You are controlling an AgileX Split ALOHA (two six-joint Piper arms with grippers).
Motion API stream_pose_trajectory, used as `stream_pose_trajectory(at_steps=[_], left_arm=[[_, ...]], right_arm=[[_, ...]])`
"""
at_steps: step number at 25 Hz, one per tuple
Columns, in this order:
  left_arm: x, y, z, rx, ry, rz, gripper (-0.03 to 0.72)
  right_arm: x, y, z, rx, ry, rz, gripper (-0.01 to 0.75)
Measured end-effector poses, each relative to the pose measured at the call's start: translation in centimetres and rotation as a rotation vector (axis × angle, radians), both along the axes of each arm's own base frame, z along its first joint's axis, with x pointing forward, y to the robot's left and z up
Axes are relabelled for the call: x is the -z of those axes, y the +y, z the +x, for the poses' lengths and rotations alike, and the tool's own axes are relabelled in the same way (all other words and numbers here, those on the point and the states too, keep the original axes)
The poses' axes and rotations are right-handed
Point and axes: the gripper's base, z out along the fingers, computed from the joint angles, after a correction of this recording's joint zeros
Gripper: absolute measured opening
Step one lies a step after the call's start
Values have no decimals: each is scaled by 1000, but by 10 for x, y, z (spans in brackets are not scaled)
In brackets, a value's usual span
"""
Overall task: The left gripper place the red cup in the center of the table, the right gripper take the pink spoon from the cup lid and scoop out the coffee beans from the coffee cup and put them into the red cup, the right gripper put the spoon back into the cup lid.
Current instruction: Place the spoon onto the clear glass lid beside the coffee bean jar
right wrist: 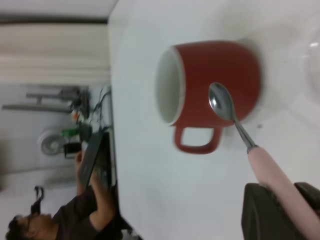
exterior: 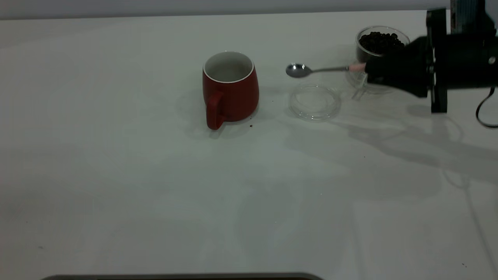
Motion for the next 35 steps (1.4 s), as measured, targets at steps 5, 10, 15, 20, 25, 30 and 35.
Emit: stream_pose_trajectory(at_steps=[5,10,15,20,25,30,35], left_arm=[[0,0,0,0,0,0,569],[0,0,0,1,0,1,569],[0,0,0,1,0,1,569],[0,0,0,1,0,1,569],[0,0,0,1,0,1,569],[0,0,0,1,0,1,569],[0,0,0,1,0,1,569]], right_arm=[[25,-2,5,26,38,-10,110],[38,-6,15,45,50,-12,110],[41,-15,20,78,60,-52,110],[45,-20,21,94,76,-94,110],[43,-21,29,96,52,-100,110],[42,-17,32,83,43,-101,110],[48,-6,30,55,54,-101,110]])
